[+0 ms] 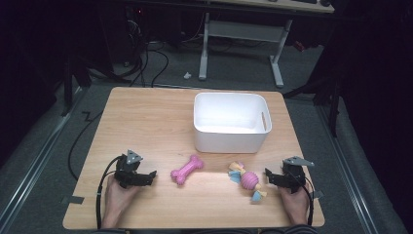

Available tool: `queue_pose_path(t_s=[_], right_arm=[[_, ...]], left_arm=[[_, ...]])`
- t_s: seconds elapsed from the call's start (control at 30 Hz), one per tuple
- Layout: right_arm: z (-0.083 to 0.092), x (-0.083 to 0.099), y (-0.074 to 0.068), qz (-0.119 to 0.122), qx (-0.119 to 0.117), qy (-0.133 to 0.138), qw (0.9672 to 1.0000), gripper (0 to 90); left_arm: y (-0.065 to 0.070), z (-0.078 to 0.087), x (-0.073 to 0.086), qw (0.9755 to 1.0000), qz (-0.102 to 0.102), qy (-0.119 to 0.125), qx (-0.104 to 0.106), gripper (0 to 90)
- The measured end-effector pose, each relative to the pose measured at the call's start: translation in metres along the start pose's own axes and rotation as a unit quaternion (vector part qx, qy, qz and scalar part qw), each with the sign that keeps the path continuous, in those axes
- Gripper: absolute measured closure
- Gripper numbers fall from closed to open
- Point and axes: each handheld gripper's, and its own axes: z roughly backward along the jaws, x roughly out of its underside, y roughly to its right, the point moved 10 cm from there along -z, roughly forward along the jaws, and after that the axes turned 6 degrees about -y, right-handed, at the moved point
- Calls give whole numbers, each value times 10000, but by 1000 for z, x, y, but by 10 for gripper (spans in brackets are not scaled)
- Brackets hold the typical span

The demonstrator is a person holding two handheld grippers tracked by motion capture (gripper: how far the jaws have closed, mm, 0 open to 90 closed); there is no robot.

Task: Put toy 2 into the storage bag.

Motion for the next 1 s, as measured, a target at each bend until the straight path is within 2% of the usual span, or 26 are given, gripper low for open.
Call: queue_pose_path(t_s=[0.13, 0.33, 0.37, 0.4, 0.93, 1.0], right_arm=[[0, 0, 0, -2, 0, 0, 10000, 191], [0, 0, 0, 1, 0, 0, 10000, 192], [0, 0, 0, 7, 2, 1, 10000, 192], [0, 0, 0, 6, 2, 0, 10000, 192], [0, 0, 0, -4, 4, 0, 10000, 192], [0, 0, 0, -4, 4, 1, 10000, 192]], left_arm=[[5, 3, 0, 9998, -78, 42, 187, 142], [9, 5, -3, 9994, -181, 159, 259, 155], [13, 5, -3, 9989, -112, 149, 427, 173], [14, 5, -3, 9986, -69, 147, 503, 186], [29, 20, -14, 9970, -206, 293, 680, 203], [32, 22, -17, 9966, -245, 303, 720, 232]])
